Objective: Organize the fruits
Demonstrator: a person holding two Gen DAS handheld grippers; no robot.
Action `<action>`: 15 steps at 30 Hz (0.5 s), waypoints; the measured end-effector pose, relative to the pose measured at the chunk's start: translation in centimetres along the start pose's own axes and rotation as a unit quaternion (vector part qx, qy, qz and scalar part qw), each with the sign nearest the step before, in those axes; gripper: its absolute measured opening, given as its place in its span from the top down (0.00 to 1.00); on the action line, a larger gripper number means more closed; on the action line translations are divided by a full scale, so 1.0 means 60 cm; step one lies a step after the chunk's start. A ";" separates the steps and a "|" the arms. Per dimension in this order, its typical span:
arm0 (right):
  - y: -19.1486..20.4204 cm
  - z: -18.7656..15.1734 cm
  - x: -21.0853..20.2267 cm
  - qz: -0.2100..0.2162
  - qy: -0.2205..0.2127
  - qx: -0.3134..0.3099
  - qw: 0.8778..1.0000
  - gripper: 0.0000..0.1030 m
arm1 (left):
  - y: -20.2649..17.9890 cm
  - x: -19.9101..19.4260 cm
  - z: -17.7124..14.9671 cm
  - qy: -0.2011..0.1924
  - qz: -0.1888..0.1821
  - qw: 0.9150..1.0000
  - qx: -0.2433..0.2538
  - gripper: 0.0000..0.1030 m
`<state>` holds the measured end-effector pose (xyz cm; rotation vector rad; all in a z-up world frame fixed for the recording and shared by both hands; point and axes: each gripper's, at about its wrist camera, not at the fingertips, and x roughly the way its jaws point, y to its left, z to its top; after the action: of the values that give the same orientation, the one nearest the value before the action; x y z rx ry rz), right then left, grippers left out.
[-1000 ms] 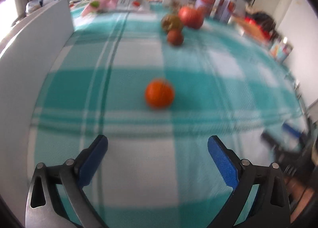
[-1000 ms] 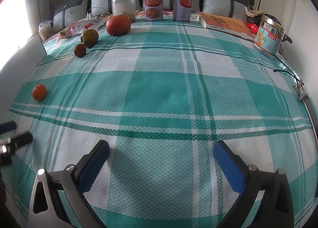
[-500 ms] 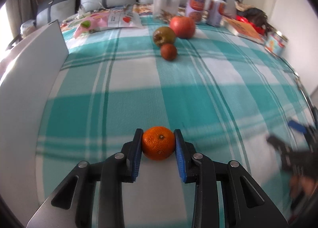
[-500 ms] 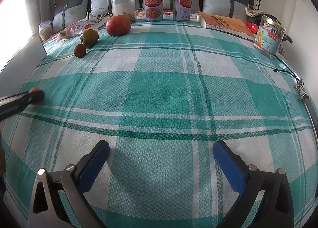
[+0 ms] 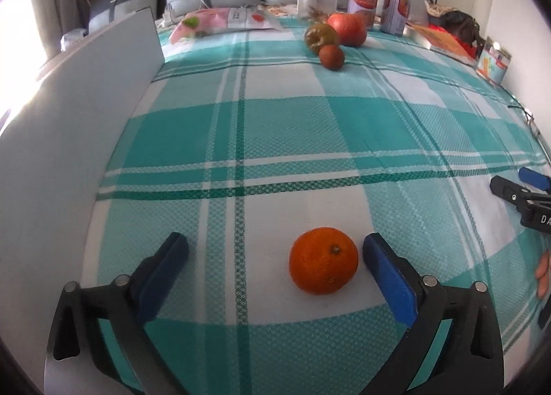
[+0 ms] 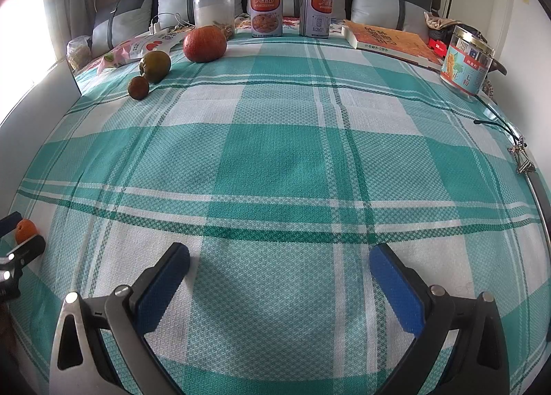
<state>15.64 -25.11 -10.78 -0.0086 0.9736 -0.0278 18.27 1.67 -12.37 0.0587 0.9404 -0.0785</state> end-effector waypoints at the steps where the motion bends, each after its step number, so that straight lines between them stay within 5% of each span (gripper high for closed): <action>1: 0.000 0.000 0.000 0.001 0.000 0.002 1.000 0.00 | 0.001 0.000 0.000 -0.001 -0.002 1.000 -0.001 0.00; 8: 0.016 0.042 0.013 0.035 0.038 -0.015 0.999 0.01 | 0.002 0.000 -0.002 -0.002 -0.001 1.000 -0.001 0.00; 15: 0.140 0.268 0.057 0.184 0.018 0.013 0.983 0.02 | 0.001 -0.001 -0.002 -0.002 -0.001 1.000 -0.001 0.00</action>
<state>31.05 -16.88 -4.73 0.1964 0.9976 0.3007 18.15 1.77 -12.41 0.0556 0.9361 -0.0798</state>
